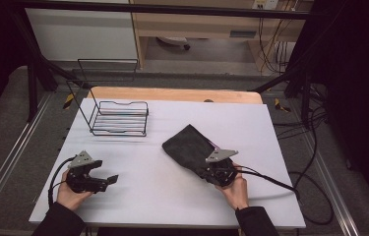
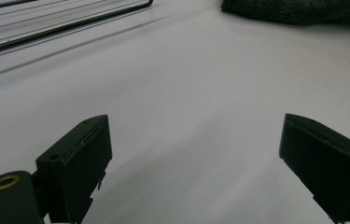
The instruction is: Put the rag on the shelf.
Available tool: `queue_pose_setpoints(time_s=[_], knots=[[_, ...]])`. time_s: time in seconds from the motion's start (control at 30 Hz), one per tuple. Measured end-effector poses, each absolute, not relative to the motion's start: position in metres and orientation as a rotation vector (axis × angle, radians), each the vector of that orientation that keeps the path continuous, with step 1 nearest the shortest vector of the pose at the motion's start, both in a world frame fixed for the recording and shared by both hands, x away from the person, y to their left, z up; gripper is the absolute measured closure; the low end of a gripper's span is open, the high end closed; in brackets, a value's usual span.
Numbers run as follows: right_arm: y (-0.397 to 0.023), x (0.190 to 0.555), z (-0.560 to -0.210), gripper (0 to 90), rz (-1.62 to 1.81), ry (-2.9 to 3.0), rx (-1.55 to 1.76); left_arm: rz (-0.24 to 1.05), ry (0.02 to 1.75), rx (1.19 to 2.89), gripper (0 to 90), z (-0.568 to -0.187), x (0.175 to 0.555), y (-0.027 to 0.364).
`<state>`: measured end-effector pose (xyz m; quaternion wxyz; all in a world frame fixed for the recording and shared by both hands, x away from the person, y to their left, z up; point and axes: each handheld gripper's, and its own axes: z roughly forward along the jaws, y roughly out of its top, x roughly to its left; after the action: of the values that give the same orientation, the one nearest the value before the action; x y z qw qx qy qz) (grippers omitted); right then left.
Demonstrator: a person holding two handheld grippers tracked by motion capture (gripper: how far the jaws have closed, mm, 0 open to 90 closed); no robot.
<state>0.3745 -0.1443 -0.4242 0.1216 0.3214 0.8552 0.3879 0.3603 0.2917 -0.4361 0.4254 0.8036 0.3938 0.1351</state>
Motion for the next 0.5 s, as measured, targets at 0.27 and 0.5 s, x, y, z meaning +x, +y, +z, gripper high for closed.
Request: queue_pose_setpoints(time_s=[0.27, 0.5], knots=[[-0.119, 0.365, -0.417, 81.8, 1.19, 2.526, 0.914, 0.342, 0.986, 2.008, 9.4, -0.435, 0.36, 0.292], [-0.1, 0.359, -0.413, 82.0, 1.21, 2.548, 0.876, 0.346, 0.991, 2.008, 9.4, -0.435, 0.36, 0.293]])
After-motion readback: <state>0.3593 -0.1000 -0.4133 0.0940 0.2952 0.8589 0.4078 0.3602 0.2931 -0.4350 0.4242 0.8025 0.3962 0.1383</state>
